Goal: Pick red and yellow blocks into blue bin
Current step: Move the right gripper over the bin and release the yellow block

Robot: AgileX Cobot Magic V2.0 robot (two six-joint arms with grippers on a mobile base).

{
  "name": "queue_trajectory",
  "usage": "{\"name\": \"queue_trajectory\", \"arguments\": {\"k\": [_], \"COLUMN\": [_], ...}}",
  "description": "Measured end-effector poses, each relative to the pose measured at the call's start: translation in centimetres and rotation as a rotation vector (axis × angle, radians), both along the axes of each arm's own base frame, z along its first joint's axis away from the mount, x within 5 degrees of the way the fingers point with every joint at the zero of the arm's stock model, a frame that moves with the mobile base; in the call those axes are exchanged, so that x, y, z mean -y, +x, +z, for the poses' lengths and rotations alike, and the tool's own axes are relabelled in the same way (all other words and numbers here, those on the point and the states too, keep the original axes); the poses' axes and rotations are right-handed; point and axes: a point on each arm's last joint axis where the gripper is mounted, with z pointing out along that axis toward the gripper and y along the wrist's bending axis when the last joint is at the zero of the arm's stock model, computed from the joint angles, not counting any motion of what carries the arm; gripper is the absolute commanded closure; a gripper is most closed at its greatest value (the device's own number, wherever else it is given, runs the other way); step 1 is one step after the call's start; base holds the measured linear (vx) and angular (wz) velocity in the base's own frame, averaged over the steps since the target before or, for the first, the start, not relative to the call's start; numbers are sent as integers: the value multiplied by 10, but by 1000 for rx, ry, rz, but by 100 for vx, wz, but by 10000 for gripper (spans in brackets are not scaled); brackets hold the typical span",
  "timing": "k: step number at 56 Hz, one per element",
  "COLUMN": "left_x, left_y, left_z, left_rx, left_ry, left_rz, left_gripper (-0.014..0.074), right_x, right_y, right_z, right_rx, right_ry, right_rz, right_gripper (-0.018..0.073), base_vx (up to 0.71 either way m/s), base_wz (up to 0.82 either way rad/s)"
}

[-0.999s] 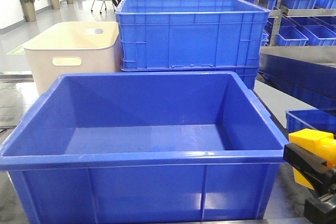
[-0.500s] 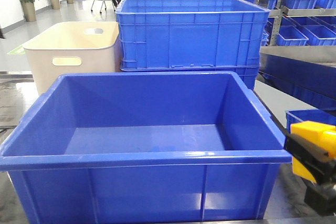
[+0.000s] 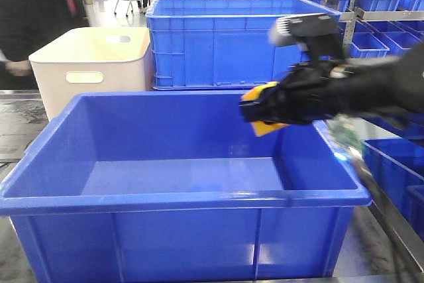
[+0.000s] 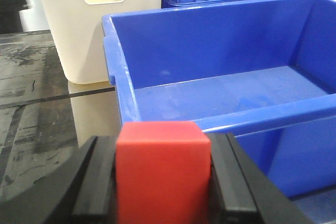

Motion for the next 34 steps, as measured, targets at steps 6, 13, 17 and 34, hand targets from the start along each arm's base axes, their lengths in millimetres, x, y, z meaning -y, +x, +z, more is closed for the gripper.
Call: {"name": "queue_trajectory", "arguments": {"k": [6, 13, 17, 34], "left_x": [0, 0, 0, 5], "left_y": [0, 0, 0, 7], "left_z": [0, 0, 0, 11], "left_rx": [-1, -1, -2, -86], "left_ry": [0, 0, 0, 41], "left_rz": [0, 0, -1, -60], "left_gripper": [594, 594, 594, 594], "right_x": [-12, -20, -21, -16], "right_y": [29, 44, 46, 31], "right_z": [-5, -10, -9, 8], "right_rx": [-62, -112, -114, -108], "right_ry": [-25, -42, -37, -59], "right_rz": [48, 83, 81, 96], "right_gripper": [331, 97, -17, -137], "base_vx": [0, 0, 0, 0], "base_wz": [0, 0, 0, 0]}}
